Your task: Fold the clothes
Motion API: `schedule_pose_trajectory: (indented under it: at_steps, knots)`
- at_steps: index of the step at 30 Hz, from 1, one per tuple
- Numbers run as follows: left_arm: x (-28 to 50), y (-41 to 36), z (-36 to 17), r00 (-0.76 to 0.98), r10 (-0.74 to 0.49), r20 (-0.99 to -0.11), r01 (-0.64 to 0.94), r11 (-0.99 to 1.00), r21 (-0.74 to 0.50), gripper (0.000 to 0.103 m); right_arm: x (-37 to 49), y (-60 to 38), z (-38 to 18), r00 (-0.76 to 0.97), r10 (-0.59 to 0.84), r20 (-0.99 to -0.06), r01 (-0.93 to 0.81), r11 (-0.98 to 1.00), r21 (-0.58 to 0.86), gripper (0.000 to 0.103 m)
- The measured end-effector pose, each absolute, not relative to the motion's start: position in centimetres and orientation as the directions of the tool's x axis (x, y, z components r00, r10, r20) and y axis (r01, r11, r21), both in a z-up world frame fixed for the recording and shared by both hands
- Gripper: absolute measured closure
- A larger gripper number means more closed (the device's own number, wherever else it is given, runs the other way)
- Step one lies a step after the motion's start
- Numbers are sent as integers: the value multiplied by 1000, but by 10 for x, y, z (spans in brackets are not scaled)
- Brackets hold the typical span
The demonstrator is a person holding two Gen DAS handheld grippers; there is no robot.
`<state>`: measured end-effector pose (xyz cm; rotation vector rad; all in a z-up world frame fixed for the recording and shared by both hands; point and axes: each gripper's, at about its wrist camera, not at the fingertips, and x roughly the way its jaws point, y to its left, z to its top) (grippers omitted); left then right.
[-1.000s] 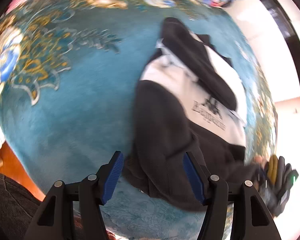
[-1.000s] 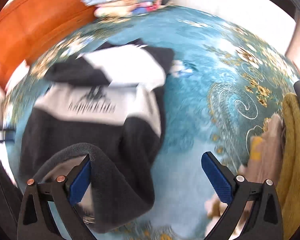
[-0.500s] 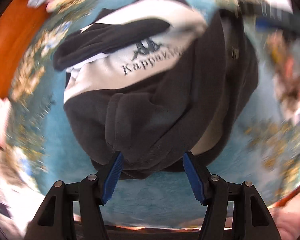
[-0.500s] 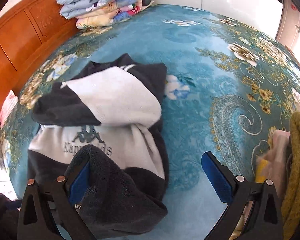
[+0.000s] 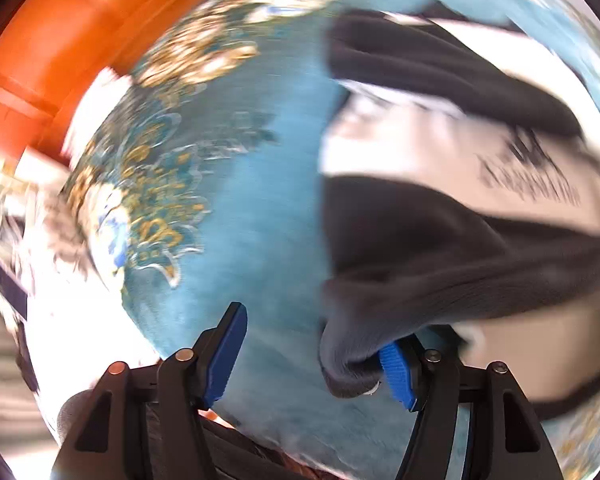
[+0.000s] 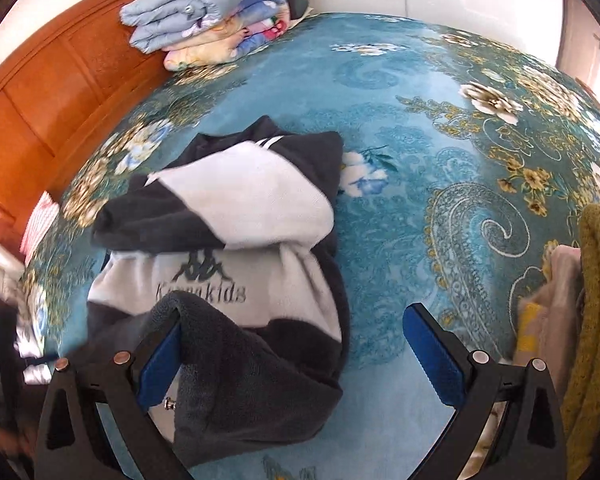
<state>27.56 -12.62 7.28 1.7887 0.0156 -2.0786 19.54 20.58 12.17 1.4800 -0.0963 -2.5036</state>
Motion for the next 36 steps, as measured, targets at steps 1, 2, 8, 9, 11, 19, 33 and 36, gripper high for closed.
schedule_pose_trajectory:
  at_steps: [1, 2, 8, 9, 11, 19, 33, 36]
  knots:
    - [277, -133, 72, -103, -273, -956, 322, -919, 228, 35, 200, 206, 120, -457, -216, -863, 171, -973, 153, 1]
    - [278, -139, 70, -103, -258, -961, 342, -916, 210, 35, 204, 207, 117, -449, -193, -872, 173, -977, 127, 1]
    - [277, -169, 61, -112, -158, -981, 409, -907, 99, 35, 228, 213, 99, -402, -48, -915, 186, -982, -30, 1]
    - [277, -170, 64, -119, -157, -980, 409, -908, 96, 35, 233, 214, 96, -394, -23, -919, 190, -980, -56, 1]
    - [276, -171, 74, -141, -207, -968, 399, -907, 136, 35, 239, 217, 95, -391, 23, -920, 194, -975, -106, 1]
    - [280, -172, 86, -144, -274, -951, 320, -922, 217, 35, 248, 227, 139, -500, 162, -851, 180, -941, -286, 1]
    - [299, -213, 96, -247, 90, -965, 415, -890, -189, 39, 274, 223, 103, -311, 91, -946, 287, -940, -185, 0]
    - [294, -198, 86, -248, 193, -949, 371, -886, -277, 39, 276, 221, 116, -288, -9, -957, 314, -945, -85, 1]
